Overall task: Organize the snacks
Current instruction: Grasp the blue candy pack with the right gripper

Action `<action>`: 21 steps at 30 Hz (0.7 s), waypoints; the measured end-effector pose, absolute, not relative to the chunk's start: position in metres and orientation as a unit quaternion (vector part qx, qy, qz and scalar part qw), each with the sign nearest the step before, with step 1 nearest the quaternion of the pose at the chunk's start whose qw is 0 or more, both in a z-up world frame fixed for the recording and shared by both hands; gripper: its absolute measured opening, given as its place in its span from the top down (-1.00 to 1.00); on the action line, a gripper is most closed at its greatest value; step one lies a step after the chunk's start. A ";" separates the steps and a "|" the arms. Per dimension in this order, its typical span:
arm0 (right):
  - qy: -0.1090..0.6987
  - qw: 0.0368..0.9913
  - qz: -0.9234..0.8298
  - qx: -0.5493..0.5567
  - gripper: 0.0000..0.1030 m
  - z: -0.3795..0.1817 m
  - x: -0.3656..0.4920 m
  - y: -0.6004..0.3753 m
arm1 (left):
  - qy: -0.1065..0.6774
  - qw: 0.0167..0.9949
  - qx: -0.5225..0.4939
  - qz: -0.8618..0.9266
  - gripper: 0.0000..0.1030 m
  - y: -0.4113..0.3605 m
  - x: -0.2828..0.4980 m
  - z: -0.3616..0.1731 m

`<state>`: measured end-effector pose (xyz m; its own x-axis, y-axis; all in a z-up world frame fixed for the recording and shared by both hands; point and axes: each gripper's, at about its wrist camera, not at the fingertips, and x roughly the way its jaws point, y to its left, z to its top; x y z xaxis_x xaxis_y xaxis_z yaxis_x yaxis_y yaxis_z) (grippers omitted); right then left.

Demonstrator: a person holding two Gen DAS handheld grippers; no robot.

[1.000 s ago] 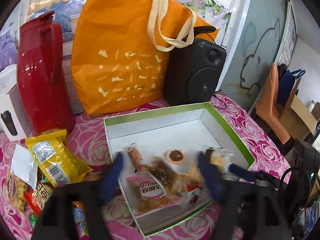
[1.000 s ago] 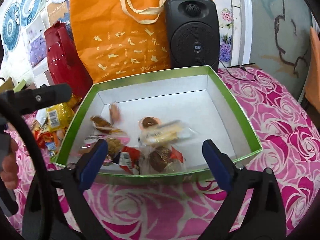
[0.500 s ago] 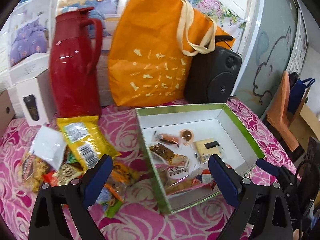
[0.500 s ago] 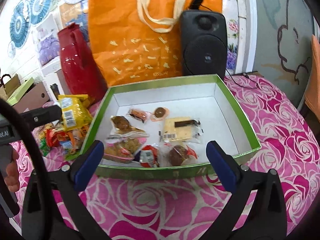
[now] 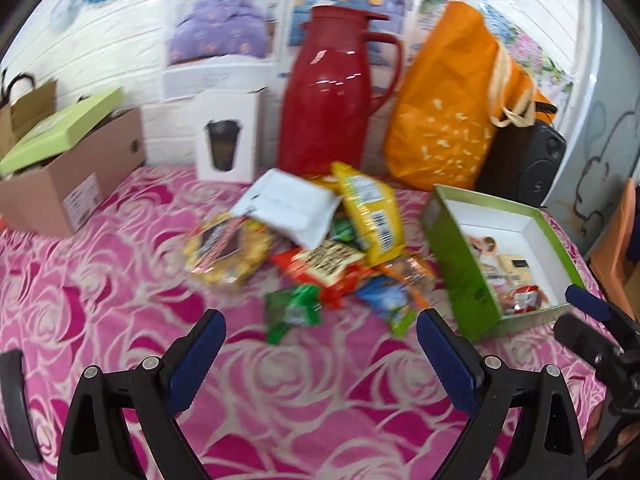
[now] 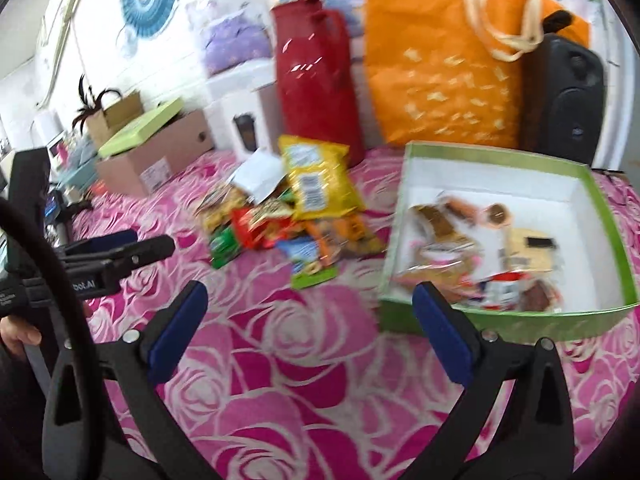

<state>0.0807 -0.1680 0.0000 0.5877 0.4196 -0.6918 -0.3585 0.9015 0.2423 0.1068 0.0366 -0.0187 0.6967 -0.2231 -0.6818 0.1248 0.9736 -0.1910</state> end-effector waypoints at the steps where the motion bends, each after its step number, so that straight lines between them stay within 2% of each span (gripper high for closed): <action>1: 0.408 0.885 0.220 0.041 -0.98 -0.005 0.084 -0.160 | 0.379 0.918 -0.070 -0.092 -0.91 0.045 0.104 -0.021; 3: 0.426 0.875 0.224 0.043 -0.95 -0.013 0.091 -0.146 | 0.378 0.919 -0.077 -0.084 -0.91 0.060 0.098 -0.026; 5: 0.437 0.869 0.231 0.031 -0.74 -0.022 0.099 -0.128 | 0.377 0.919 -0.082 -0.079 -0.91 0.072 0.094 -0.029; 7: 0.450 0.864 0.223 0.013 -0.32 -0.034 0.108 -0.114 | 0.377 0.919 -0.086 -0.080 -0.90 0.077 0.092 -0.031; 9: 0.466 0.858 0.216 0.015 -0.18 -0.044 0.118 -0.111 | 0.378 0.918 -0.087 -0.082 -0.90 0.082 0.091 -0.033; 13: 0.476 0.863 0.171 0.011 -0.14 -0.058 0.135 -0.112 | 0.377 0.916 -0.094 -0.093 -0.90 0.090 0.089 -0.038; 18: 0.475 0.868 0.143 0.001 -0.13 -0.068 0.153 -0.108 | 0.387 0.909 -0.101 -0.116 -0.79 0.089 0.096 -0.047; 19: 0.475 0.869 0.140 0.000 0.03 -0.070 0.154 -0.108 | 0.389 0.908 -0.102 -0.120 -0.77 0.088 0.099 -0.049; 20: 0.477 0.868 0.140 -0.003 0.32 -0.072 0.156 -0.107 | 0.391 0.907 -0.101 -0.123 -0.68 0.086 0.102 -0.050; 21: 0.478 0.866 0.145 0.000 0.45 -0.072 0.153 -0.110 | 0.392 0.905 -0.099 -0.129 -0.58 0.083 0.105 -0.050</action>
<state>0.1534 -0.1096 -0.0718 0.5002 0.2512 -0.8287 -0.2520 0.9578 0.1382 0.1050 0.0835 -0.0503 0.6592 -0.3119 -0.6842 0.1563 0.9469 -0.2811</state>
